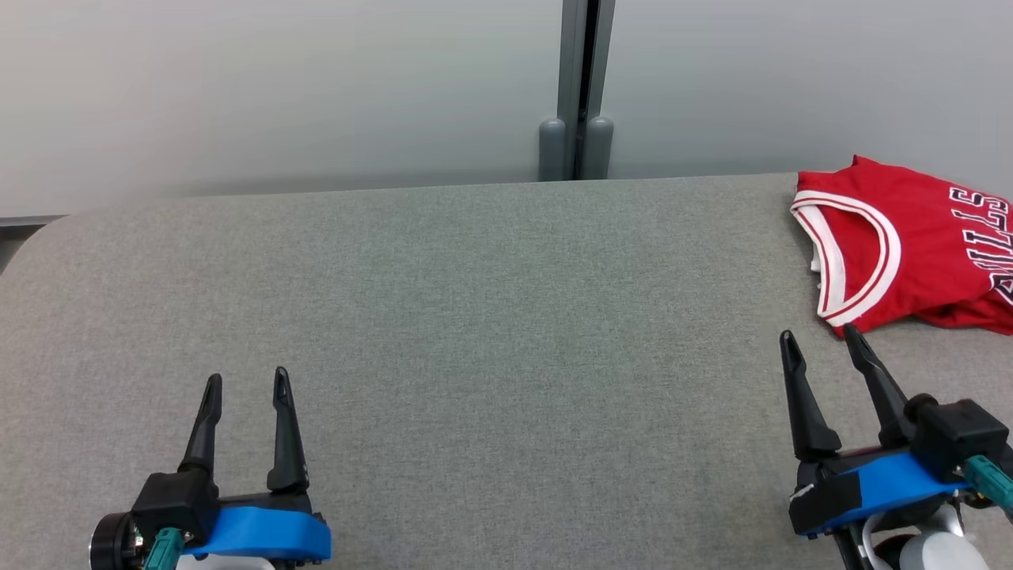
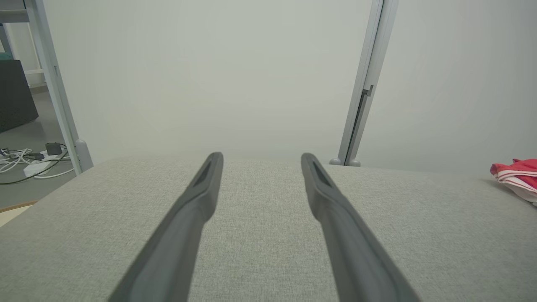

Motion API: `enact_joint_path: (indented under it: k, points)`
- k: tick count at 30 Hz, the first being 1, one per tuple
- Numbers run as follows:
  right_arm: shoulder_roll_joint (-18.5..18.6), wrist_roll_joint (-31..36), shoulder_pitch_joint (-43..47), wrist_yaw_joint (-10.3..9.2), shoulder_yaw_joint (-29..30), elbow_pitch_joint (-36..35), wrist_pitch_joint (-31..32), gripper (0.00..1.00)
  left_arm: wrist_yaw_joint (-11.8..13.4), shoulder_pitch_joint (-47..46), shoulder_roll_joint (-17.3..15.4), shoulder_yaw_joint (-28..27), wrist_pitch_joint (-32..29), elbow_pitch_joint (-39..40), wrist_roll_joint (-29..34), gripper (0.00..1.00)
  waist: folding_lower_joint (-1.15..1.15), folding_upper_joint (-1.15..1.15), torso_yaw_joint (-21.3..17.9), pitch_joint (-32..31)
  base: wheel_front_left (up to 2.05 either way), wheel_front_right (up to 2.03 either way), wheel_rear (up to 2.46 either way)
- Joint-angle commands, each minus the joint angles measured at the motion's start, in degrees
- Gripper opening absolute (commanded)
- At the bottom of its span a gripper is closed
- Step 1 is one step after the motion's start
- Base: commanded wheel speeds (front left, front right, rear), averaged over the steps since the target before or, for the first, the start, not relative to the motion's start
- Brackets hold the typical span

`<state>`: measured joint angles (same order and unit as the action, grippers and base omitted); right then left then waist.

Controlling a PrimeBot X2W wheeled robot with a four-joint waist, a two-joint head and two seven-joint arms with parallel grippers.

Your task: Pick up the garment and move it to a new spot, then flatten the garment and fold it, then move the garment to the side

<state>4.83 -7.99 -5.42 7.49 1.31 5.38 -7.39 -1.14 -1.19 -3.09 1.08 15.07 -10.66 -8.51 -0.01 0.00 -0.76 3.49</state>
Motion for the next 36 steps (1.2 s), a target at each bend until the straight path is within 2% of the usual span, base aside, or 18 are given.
enact_joint_path:
  k: [1, 7, 17, 18, 21, 36]
  points:
    - [-0.6, 0.6, 1.8, 0.01, 0.4, -1.5, 0.7, 1.00, -0.2, 0.6, 0.0, 0.2, 0.1, -0.3, -0.1, 1.00, 0.01, 0.00, 0.0, -0.2, 0.00, 0.00, 0.00]
    - [-1.7, 1.2, 4.9, 0.01, 1.7, -5.8, 2.7, 1.00, -0.2, 0.6, 0.1, 0.5, 0.1, -0.8, -0.5, 1.00, 0.01, 0.00, 0.1, -0.4, 0.00, 0.00, 0.00]
    - [-2.0, 1.3, 5.8, 0.01, 2.4, -7.2, 3.5, 1.00, -0.4, -0.3, -0.1, 0.9, 0.1, -1.5, -0.2, 1.00, 0.01, 0.00, 0.4, -0.1, 0.00, 0.00, 0.00]
    - [-1.8, 1.3, 5.0, 0.00, 2.2, -6.7, 3.5, 0.00, -0.4, 0.1, 0.0, 1.1, 0.0, -1.7, -0.5, 0.00, 0.01, 0.00, 0.4, -0.1, 0.00, 0.00, 0.00]
    - [-1.9, 1.2, 5.1, 0.00, 2.1, -5.1, 3.6, 0.00, -0.4, 0.8, 0.1, 1.2, -0.3, -3.1, -0.7, 0.00, 0.01, 0.00, 0.4, -0.1, 0.00, 0.00, 0.00]
    - [-1.7, -16.0, 3.9, 0.00, 2.6, -2.5, 5.5, 0.00, -1.6, -0.6, 0.1, -0.7, -4.7, -3.2, -17.2, 0.00, 0.01, 0.00, 0.4, -0.5, 0.00, 0.00, 0.00]
